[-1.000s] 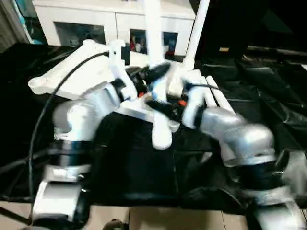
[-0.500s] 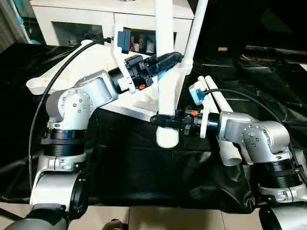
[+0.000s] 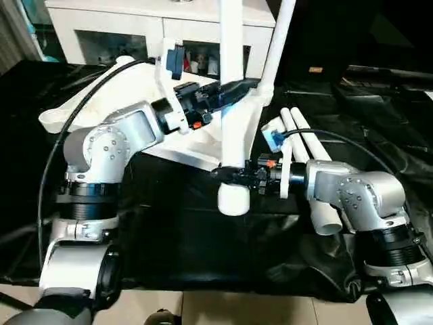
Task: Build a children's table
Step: Pick table leg
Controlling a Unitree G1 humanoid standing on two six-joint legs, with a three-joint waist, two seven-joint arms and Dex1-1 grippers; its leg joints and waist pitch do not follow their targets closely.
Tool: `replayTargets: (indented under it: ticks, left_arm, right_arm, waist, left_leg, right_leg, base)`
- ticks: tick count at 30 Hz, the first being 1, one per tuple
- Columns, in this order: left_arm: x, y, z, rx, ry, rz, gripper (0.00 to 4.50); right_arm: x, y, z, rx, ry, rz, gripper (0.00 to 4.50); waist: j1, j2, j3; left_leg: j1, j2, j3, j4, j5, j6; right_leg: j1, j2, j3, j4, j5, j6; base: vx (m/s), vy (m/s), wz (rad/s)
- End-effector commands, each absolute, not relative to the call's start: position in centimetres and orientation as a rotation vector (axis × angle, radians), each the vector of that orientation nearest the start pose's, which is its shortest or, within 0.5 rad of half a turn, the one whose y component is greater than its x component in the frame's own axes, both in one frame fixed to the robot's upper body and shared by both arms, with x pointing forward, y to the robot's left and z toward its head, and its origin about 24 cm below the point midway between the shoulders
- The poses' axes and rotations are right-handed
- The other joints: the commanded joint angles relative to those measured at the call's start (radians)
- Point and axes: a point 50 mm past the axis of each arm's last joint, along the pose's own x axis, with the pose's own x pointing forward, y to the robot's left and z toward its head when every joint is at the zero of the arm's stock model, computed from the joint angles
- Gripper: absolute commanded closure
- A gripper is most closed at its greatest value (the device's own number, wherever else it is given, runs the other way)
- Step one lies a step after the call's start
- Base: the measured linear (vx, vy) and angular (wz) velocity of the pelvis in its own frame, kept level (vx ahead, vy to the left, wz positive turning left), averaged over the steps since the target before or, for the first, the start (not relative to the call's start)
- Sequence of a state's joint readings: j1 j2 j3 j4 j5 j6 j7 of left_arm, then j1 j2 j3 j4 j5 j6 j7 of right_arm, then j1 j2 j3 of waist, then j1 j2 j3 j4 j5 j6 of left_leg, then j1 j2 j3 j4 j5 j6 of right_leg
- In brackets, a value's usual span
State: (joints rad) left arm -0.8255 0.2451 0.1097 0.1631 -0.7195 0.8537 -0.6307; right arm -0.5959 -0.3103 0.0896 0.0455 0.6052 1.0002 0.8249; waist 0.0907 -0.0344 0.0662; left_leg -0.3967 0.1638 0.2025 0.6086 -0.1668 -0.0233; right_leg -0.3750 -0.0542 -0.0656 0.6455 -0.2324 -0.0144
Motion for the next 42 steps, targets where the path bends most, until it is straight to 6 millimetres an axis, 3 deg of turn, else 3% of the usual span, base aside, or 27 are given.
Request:
replayTargets:
  ticks: [1,4,6,11,22,23,26,28,34,42]
  left_arm:
    - [33.6,9.9,20.6,-0.408,0.106,-1.078,2.05]
    - [33.6,10.0,20.6,-0.414,0.113,-1.074,2.03]
    - [33.6,10.0,20.6,-0.412,0.116,-1.078,2.5]
    - [32.9,9.6,20.2,-0.392,0.144,-1.141,2.69]
    - [32.7,9.3,20.4,-0.396,0.118,-1.166,2.72]
    - [32.8,9.4,20.5,-0.395,0.113,-1.164,2.73]
    - [32.8,9.6,20.6,-0.393,0.109,-1.165,2.73]
    - [32.8,9.6,20.7,-0.387,0.109,-1.17,2.73]
    - [32.8,9.7,20.8,-0.362,0.112,-1.197,2.73]
    - [32.7,9.7,21.1,-0.361,0.102,-1.211,2.73]
  right_arm:
    - [30.3,-9.9,13.6,0.267,0.443,1.193,2.63]
    - [30.4,-9.9,13.6,0.264,0.441,1.192,2.63]
    - [30.4,-9.9,13.6,0.26,0.441,1.191,2.63]
    - [30.5,-9.8,13.6,0.25,0.441,1.192,2.63]
    - [31.0,-9.8,13.8,0.183,0.364,1.157,2.63]
    - [31.1,-9.8,14.0,0.231,0.366,1.168,2.07]
    - [31.1,-9.8,14.2,0.254,0.372,1.181,1.93]
    - [31.1,-10.0,14.3,0.23,0.371,1.176,1.59]
    - [30.7,-10.6,14.6,0.214,0.38,1.25,1.56]
    - [30.6,-11.2,14.2,0.187,0.423,1.264,1.56]
  waist:
    - [0.001,-0.004,-0.077]
    - [0.0,-0.003,-0.076]
    - [0.0,-0.004,-0.076]
    - [-0.001,-0.003,-0.077]
    - [-0.001,-0.002,-0.076]
    - [-0.002,-0.002,-0.077]
    - [-0.001,0.001,-0.077]
    - [-0.001,0.0,-0.077]
    - [0.001,-0.001,-0.076]
    - [0.0,-0.002,-0.078]
  left_leg:
    - [0.03,0.076,-0.037,-0.061,-0.07,-0.008]
    - [0.032,0.075,-0.036,-0.061,-0.078,-0.009]
    - [0.032,0.076,-0.037,-0.062,-0.087,-0.011]
    - [0.031,0.075,-0.037,-0.061,-0.071,-0.007]
    - [0.031,0.076,-0.037,-0.062,-0.087,-0.018]
    - [0.032,0.075,-0.037,-0.061,-0.084,-0.014]
    - [0.033,0.076,-0.037,-0.061,-0.079,-0.006]
    - [0.031,0.075,-0.037,-0.061,-0.076,-0.005]
    - [0.032,0.075,-0.037,-0.061,-0.087,-0.003]
    - [0.032,0.075,-0.036,-0.058,-0.076,0.007]
  right_leg:
    - [0.043,-0.107,0.062,-0.073,-0.02,-0.204]
    - [0.041,-0.105,0.062,-0.075,-0.03,-0.21]
    - [0.042,-0.107,0.063,-0.076,-0.046,-0.207]
    - [0.041,-0.105,0.063,-0.073,-0.024,-0.206]
    - [0.041,-0.105,0.063,-0.074,-0.037,-0.201]
    - [0.042,-0.105,0.063,-0.074,-0.032,-0.203]
    - [0.041,-0.104,0.063,-0.073,-0.019,-0.209]
    - [0.042,-0.104,0.062,-0.072,-0.018,-0.212]
    - [0.044,-0.104,0.063,-0.073,-0.027,-0.205]
    - [0.043,-0.104,0.062,-0.072,-0.018,-0.22]
  base:
    - [0.0,0.0,0.0]
    - [0.0,0.0,0.0]
    - [0.0,0.0,0.0]
    - [0.0,0.0,0.0]
    - [0.0,0.0,0.0]
    - [0.0,0.0,0.0]
    - [0.0,0.0,0.0]
    - [0.0,0.0,0.0]
    - [0.0,0.0,0.0]
    - [0.0,0.0,0.0]
